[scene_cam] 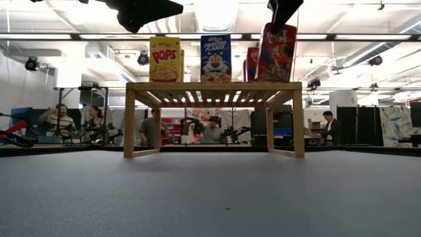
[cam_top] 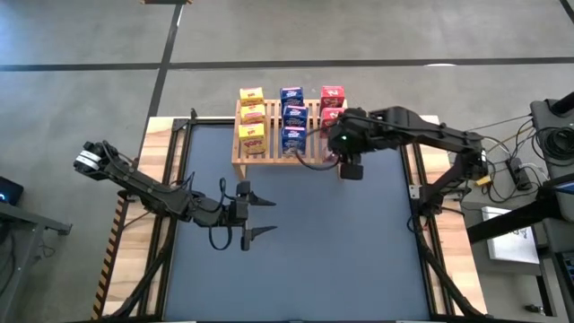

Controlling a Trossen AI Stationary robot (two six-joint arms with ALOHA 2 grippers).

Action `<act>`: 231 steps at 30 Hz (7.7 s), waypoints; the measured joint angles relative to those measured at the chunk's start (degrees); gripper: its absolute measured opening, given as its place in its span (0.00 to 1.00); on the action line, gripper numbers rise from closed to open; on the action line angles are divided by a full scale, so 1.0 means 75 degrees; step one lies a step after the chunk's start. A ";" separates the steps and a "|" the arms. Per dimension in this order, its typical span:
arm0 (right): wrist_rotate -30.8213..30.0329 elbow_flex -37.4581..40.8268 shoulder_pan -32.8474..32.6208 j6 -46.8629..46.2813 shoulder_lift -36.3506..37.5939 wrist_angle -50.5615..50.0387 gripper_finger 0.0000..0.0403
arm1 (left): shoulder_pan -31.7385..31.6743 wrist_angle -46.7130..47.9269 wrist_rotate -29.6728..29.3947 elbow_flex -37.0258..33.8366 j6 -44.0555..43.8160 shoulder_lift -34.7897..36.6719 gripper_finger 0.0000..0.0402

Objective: Stack cereal on shelf
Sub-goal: Put the red cereal box aligned with the other red cereal box on the shelf

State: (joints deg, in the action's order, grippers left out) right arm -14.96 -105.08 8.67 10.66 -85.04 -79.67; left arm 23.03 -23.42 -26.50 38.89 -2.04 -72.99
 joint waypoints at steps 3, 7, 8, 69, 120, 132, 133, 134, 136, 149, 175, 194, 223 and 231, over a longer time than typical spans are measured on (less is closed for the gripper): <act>-0.0003 -0.0113 0.0038 0.0124 -0.0066 -0.0019 0.37 | 0.0000 0.0008 0.0000 -0.0003 0.0000 0.0000 0.70; -0.0006 -0.0165 0.0056 0.0284 -0.0092 0.0017 0.39 | 0.0000 0.0050 0.0000 -0.0003 -0.0027 0.0000 0.70; -0.0006 -0.0165 0.0074 0.0294 -0.0092 0.0034 0.40 | 0.0000 0.0052 0.0001 -0.0006 -0.0029 0.0000 0.70; 0.0466 -0.0328 0.0501 0.0920 -0.0389 0.0292 0.46 | 0.0003 0.0101 0.0012 -0.0006 -0.0114 -0.0076 0.70; 0.0478 -0.0334 0.0600 0.0449 -0.0375 0.0266 0.46 | 0.0049 0.2182 -0.1848 -0.3964 0.0869 0.9573 0.63; 0.0656 -0.0331 0.0600 0.0442 -0.0375 0.0260 0.46 | 0.0047 0.2250 -0.2396 -0.3992 0.0597 0.9443 0.63; 0.0658 -0.0331 0.0600 0.0442 -0.0375 0.0260 0.46 | 0.0047 0.2241 -0.2396 -0.3992 0.0597 0.9430 0.63; 0.0656 -0.0328 0.0600 0.0442 -0.0375 0.0260 0.46 | 0.0047 0.2252 -0.2396 -0.3992 0.0597 0.9426 0.63; 0.0656 -0.0328 0.0600 0.0440 -0.0375 0.0263 0.46 | 0.0047 0.2250 -0.2396 -0.3992 0.0597 0.9428 0.63; 0.1257 -0.0323 0.0636 0.0497 -0.0418 0.0255 0.46 | 0.0047 0.2261 -0.2393 -0.3992 0.0600 0.9407 0.63; 0.1922 -0.0334 0.1737 0.1377 -0.0327 -0.0296 0.41 | 0.0047 0.2267 -0.2387 -0.3992 0.0600 0.9407 0.63; 0.2189 -0.0334 0.1749 0.1613 -0.0535 0.0319 0.41 | 0.0049 0.2267 -0.2389 -0.3992 0.0603 0.9407 0.63; 0.2192 -0.0334 0.1749 0.1526 -0.0535 -0.0036 0.41 | 0.0047 0.2270 -0.2387 -0.3992 0.0603 0.9407 0.63; 0.2194 -0.0334 0.1749 0.1503 -0.0545 0.0197 0.41 | 0.0049 0.2270 -0.2387 -0.3992 0.0600 0.9407 0.63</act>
State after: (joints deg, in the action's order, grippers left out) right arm 1.50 -107.59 21.78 21.93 -89.13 -78.19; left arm 23.40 -6.39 -44.41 8.95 2.46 -2.44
